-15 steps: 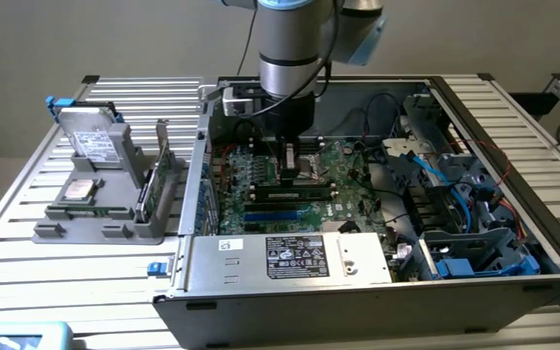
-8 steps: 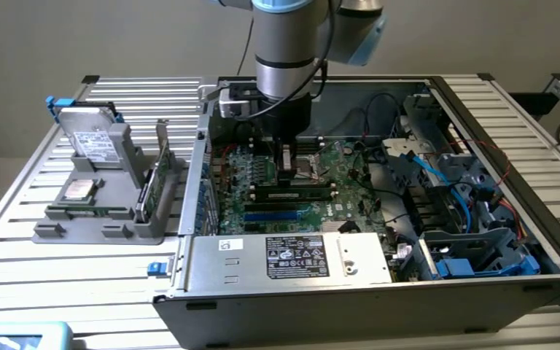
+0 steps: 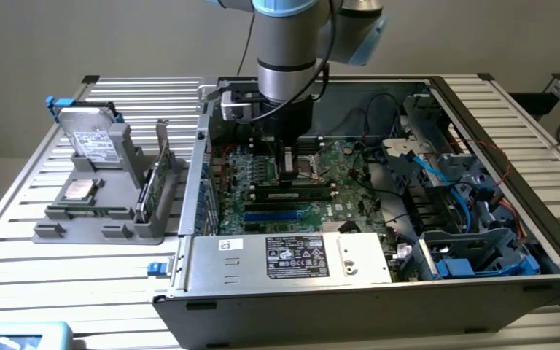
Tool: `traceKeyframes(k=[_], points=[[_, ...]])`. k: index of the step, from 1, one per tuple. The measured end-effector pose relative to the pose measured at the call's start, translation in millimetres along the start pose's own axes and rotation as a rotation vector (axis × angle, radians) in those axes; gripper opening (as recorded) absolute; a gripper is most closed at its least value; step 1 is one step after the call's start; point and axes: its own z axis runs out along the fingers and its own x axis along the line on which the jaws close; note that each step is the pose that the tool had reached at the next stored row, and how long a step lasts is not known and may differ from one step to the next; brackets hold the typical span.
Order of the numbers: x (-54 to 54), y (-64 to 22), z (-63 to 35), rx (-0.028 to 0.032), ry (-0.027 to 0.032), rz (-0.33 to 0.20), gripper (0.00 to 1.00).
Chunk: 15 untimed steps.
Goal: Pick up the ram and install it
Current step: 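Press down the ram until it locks into place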
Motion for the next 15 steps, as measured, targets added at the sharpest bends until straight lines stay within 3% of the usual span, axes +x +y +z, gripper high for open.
traceKeyframes(k=[8,15], points=[[1.3,-0.4,2.5,-0.0002,-0.0108,0.0,0.11],[2.7,-0.4,5.2,-0.0003,-0.0167,0.001,0.11]])
